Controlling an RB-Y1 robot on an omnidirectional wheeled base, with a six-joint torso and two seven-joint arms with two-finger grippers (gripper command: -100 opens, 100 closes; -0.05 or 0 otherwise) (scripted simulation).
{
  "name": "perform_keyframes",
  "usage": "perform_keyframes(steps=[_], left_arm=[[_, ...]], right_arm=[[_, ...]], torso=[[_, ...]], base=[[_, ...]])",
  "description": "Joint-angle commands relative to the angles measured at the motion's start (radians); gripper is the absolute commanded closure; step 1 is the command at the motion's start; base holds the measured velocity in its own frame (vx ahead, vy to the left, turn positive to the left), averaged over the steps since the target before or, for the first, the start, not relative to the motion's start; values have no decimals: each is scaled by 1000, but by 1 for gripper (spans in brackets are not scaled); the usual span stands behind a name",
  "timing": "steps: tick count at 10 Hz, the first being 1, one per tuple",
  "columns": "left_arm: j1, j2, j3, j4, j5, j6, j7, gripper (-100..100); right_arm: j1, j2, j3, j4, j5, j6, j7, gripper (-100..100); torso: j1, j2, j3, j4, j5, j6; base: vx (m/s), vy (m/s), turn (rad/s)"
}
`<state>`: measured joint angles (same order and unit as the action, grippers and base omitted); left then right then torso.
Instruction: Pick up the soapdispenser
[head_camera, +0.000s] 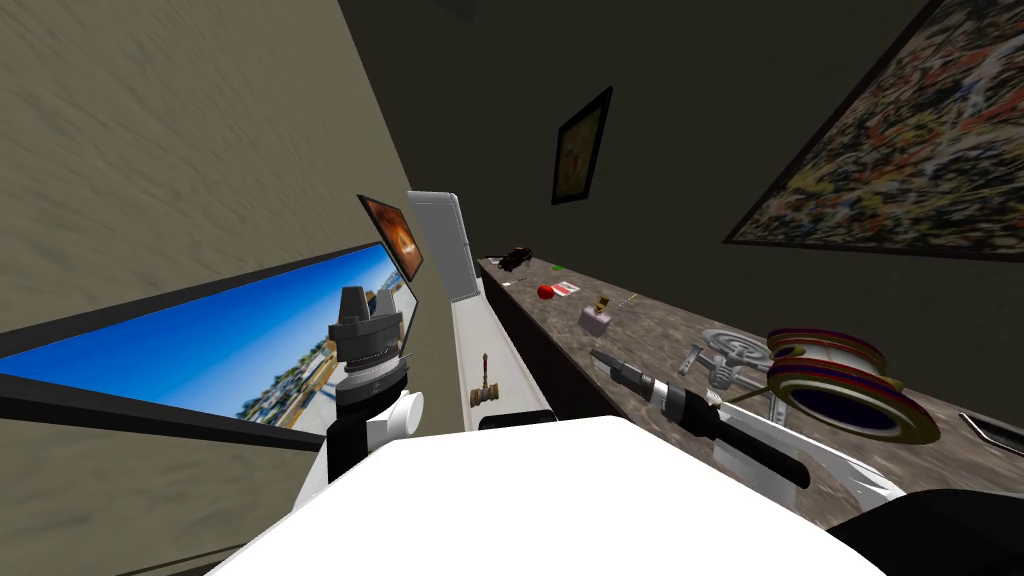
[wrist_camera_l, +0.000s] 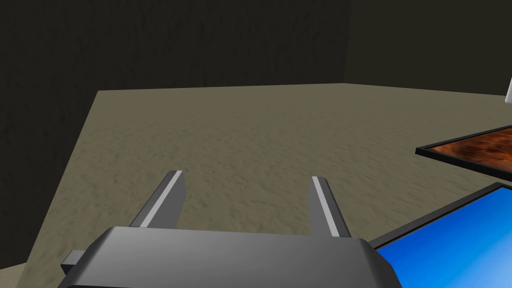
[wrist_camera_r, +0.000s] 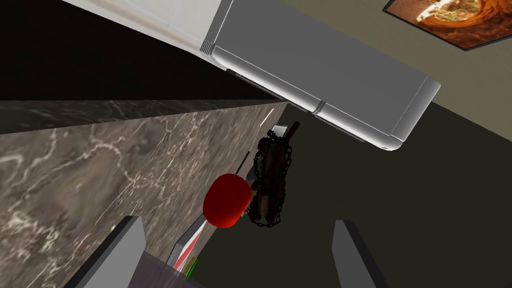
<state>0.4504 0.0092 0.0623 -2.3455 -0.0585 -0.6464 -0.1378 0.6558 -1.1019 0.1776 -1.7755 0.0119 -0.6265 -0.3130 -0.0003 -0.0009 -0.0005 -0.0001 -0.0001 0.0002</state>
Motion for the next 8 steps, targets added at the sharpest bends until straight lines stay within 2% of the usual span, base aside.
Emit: perform_keyframes(steps=[1,3,4,7,8], left_arm=[[0,0,0,0,0,0,0,0],[0,0,0,0,0,0,0,0],[0,0,0,0,0,0,0,0],[0,0,0,0,0,0,0,0],[0,0,0,0,0,0,0,0]], right_arm=[[14,-50,11,30,20,-2,-3,-100],[14,-91,11,30,20,-2,-3,-100],[27,-129,18,57,37,-6,-7,-100],[40,-221,24,84,54,-10,-10,-100],[40,-232,24,84,54,-10,-10,-100]], torso=[[0,0,0,0,0,0],[0,0,0,0,0,0],[0,0,0,0,0,0],[1,-1,0,0,1,0],[1,-1,0,0,1,0]], base=[[17,-6,32],[7,-2,11],[10,3,37],[14,2,25],[7,-2,0]])
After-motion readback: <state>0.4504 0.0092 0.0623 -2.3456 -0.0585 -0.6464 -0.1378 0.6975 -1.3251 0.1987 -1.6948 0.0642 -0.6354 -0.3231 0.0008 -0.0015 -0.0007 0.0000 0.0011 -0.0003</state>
